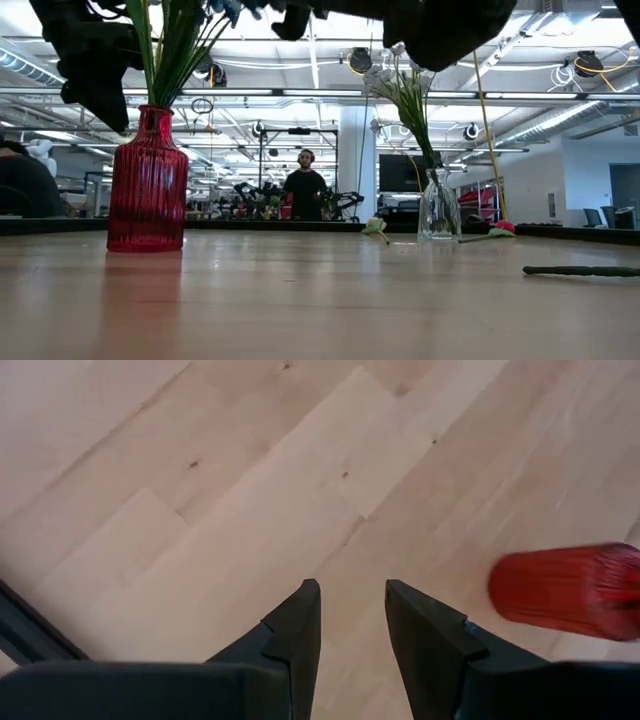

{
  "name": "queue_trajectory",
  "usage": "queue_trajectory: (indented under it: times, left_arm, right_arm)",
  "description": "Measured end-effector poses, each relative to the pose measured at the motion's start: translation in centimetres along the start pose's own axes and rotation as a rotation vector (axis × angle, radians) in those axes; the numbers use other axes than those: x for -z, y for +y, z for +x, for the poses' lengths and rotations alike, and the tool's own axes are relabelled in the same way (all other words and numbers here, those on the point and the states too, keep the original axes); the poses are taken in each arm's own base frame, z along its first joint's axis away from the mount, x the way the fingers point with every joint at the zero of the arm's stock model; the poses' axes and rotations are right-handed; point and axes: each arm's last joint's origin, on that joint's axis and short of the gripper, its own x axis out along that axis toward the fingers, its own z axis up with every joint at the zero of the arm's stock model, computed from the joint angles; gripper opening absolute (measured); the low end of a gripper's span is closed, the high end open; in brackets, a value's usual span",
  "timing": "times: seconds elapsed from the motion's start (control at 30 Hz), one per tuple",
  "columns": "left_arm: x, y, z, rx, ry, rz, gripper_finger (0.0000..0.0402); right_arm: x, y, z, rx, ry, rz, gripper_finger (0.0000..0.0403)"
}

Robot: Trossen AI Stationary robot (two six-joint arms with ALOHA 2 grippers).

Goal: Sort flowers into vase by color
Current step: Put the blue flowers into the red vase

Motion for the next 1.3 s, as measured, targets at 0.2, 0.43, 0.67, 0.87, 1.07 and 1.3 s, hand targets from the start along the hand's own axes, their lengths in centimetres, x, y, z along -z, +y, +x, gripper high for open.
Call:
queue_trajectory:
  times: [0.2, 0.43, 0.67, 0.87, 1.07, 1.3]
  left_arm:
    - [0.0, 0.0, 0.0, 0.013, 0.007, 0.002, 0.0121]
    - [0.0, 0.0, 0.0, 0.013, 0.006, 0.002, 0.0121]
    - [0.0, 0.0, 0.0, 0.013, 0.006, 0.021, 0.0121]
    - [0.0, 0.0, 0.0, 0.013, 0.005, 0.027, 0.0121]
    - [0.0, 0.0, 0.0, 0.012, 0.004, 0.028, 0.0121]
    - [0.0, 0.0, 0.0, 0.010, 0.003, 0.028, 0.0121]
  right_arm:
    - [1.2, -0.7, 0.5, -0.008, 0.084, 0.042, 0.0000]
    - [1.9, -1.6, 0.8, 0.004, 0.131, 0.055, 0.0000]
    - [3.3, -2.2, 1.0, 0.009, 0.256, 0.086, 0.0000]
    - [3.7, -2.5, 1.0, 0.019, 0.282, 0.126, 0.0016]
    - [3.7, -2.5, 1.0, 0.034, 0.279, 0.193, 0.0055]
    - [3.2, -2.6, 1.1, 0.042, 0.271, 0.222, 0.0109]
